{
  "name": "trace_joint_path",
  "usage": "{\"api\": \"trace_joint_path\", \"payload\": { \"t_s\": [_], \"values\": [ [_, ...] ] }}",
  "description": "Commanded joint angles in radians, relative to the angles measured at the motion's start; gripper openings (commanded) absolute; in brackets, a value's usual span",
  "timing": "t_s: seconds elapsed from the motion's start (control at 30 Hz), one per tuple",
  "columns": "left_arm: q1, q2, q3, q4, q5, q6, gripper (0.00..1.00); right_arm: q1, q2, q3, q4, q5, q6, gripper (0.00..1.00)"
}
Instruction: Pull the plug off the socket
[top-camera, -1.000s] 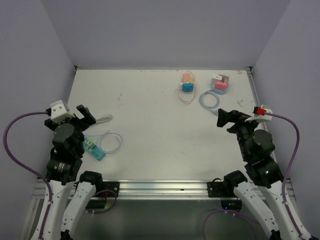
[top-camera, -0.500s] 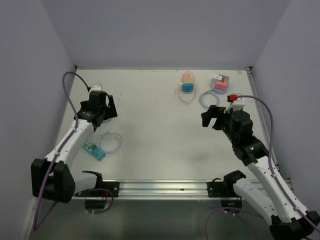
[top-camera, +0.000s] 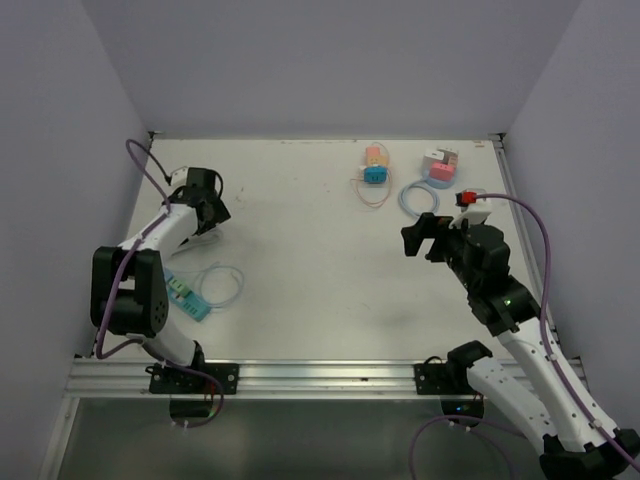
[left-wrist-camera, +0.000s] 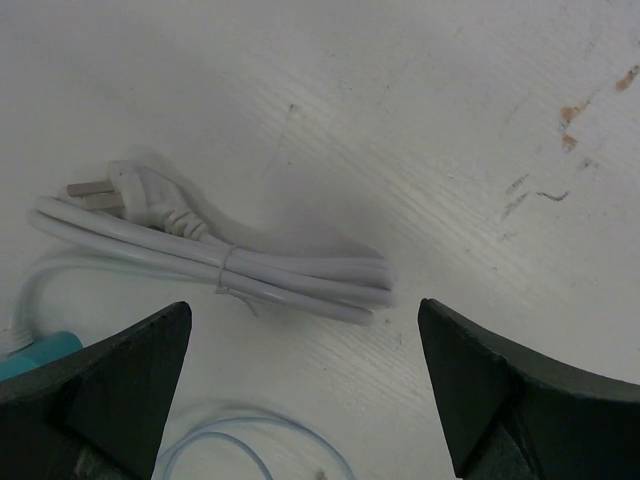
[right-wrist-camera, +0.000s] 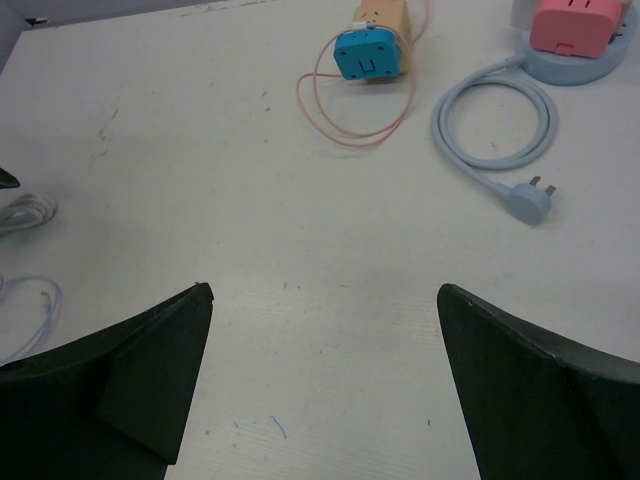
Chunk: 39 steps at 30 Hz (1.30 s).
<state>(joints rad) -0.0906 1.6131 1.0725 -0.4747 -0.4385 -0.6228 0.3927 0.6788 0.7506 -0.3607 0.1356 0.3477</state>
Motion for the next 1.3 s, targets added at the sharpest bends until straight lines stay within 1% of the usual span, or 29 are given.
{"api": "trace_joint_path", "payload": {
  "t_s": [0.0, 0.23, 0.4, 0.43, 0.47, 0.53, 0.57, 0.63, 0.67, 0.7, 0.77, 0.83, 0.87, 0.93, 0.97, 1.0, 1.03, 1.13, 1.27],
  "values": [
    [0.051, 0.002, -0.025, 0.059, -0.043, -0.12, 0.99, 0.006, -0.008, 0.01, 0.019, -0.028, 0.007, 0.99],
    [0.091, 0.067, -0.026, 0.084, -0.025, -0.141, 0.97, 0.012, -0.013, 0.003, 0.029, -0.031, 0.0, 0.99],
    [0.091, 0.116, -0.031, 0.107, 0.001, -0.126, 0.85, 0.014, -0.012, 0.0, 0.032, -0.031, -0.001, 0.99],
    [0.091, 0.123, -0.029, 0.11, 0.024, -0.117, 0.83, 0.014, -0.01, 0.0, 0.032, -0.031, -0.001, 0.99],
    [0.091, 0.14, -0.025, 0.108, 0.033, -0.118, 0.73, 0.014, -0.012, 0.0, 0.034, -0.031, -0.001, 0.99],
    [0.091, 0.163, -0.003, 0.094, 0.061, -0.114, 0.6, 0.014, -0.01, -0.002, 0.037, -0.033, -0.003, 0.99],
    [0.091, 0.18, -0.002, 0.094, 0.073, -0.109, 0.49, 0.014, -0.012, -0.002, 0.035, -0.033, -0.003, 0.99],
    [0.091, 0.186, -0.006, 0.11, 0.113, -0.089, 0.42, 0.014, -0.008, -0.002, 0.037, -0.031, -0.001, 0.99],
    [0.081, 0.189, -0.008, 0.122, 0.121, -0.084, 0.36, 0.014, -0.008, -0.002, 0.035, -0.031, -0.001, 0.99],
    [0.071, 0.189, -0.009, 0.126, 0.129, -0.081, 0.33, 0.014, -0.007, -0.002, 0.039, -0.031, -0.003, 0.99],
    [0.023, 0.188, -0.006, 0.145, 0.147, -0.068, 0.26, 0.014, -0.007, -0.002, 0.039, -0.03, -0.004, 0.99],
    [-0.017, 0.191, 0.01, 0.153, 0.173, -0.052, 0.21, 0.014, -0.005, -0.002, 0.039, -0.028, -0.004, 0.99],
    [-0.061, 0.198, 0.02, 0.157, 0.184, -0.048, 0.17, 0.014, -0.005, -0.002, 0.037, -0.028, -0.004, 0.99],
    [-0.106, 0.209, 0.047, 0.16, 0.236, -0.034, 0.11, 0.014, -0.005, 0.0, 0.037, -0.027, -0.006, 0.99],
    [-0.145, 0.22, 0.053, 0.172, 0.26, -0.029, 0.08, 0.014, -0.005, 0.0, 0.039, -0.024, -0.004, 0.99],
    [-0.164, 0.223, 0.067, 0.18, 0.308, -0.023, 0.08, 0.012, -0.007, 0.0, 0.036, -0.022, -0.004, 0.99],
    [-0.182, 0.228, 0.073, 0.183, 0.323, -0.02, 0.06, 0.014, -0.007, 0.0, 0.037, -0.021, -0.006, 0.99],
    [-0.26, 0.243, 0.112, 0.183, 0.333, -0.006, 0.06, 0.014, -0.004, -0.002, 0.037, -0.022, -0.007, 0.99],
    [-0.383, 0.261, 0.153, 0.182, 0.357, 0.0, 0.09, 0.014, 0.001, 0.0, 0.039, -0.022, -0.006, 0.99]
  ]
}}
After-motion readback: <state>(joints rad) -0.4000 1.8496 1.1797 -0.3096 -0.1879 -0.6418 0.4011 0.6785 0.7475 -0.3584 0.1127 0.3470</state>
